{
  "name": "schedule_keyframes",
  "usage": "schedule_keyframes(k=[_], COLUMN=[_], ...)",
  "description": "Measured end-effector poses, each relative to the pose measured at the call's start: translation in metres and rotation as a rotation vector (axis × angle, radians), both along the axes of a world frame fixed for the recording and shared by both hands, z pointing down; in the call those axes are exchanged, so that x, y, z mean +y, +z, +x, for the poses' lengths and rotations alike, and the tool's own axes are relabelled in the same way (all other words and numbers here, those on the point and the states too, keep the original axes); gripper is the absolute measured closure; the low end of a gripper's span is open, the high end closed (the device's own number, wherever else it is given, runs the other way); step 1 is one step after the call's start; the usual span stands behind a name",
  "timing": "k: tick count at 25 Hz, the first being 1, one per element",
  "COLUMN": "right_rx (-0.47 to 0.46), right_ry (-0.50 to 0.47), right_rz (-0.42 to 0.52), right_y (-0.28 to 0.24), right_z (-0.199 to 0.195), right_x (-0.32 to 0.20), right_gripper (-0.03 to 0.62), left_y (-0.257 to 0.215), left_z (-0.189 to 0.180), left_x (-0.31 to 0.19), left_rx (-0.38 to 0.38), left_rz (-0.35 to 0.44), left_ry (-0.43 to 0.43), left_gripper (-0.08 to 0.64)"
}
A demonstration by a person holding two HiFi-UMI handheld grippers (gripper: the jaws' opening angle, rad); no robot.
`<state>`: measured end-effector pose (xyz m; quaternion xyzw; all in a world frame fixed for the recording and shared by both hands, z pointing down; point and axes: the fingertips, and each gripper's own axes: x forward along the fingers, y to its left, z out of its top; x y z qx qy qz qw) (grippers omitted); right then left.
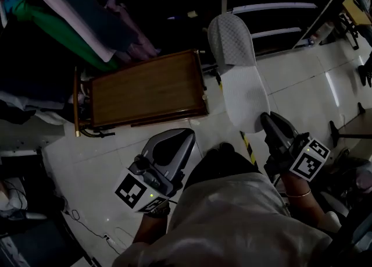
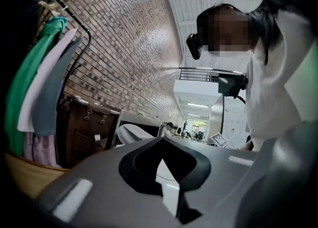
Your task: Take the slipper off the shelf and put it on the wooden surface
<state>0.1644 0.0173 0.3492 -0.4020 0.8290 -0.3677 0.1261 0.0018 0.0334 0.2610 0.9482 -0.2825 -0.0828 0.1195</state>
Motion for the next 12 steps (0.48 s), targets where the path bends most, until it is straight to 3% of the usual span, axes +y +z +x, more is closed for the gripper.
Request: schedule_keyframes(k=[4, 7, 12], right_rx=[-0.053, -0.066, -0.089], right_ry=[-0.112, -0.153, -0.137], right_rz=[0.004, -0.007, -0.036], right_y=[0.015, 0.027, 0.033], right_z=[-0.03, -0.035, -0.048], right_x=[0.001, 0.001, 0.006], right_gripper=[0.558, 0.559, 0.559], left_y=[0.013, 0.017, -0.013], left_z=[-0.018, -0.031, -0.087], left_x=[0.007, 0.013, 0.008], left_rx=[-0.064, -0.161, -0.096], left_rz=[-0.022, 0.02, 0.073], left_ry=[-0.111, -0.172, -0.271], left_gripper=[0.565, 0.565, 0.565])
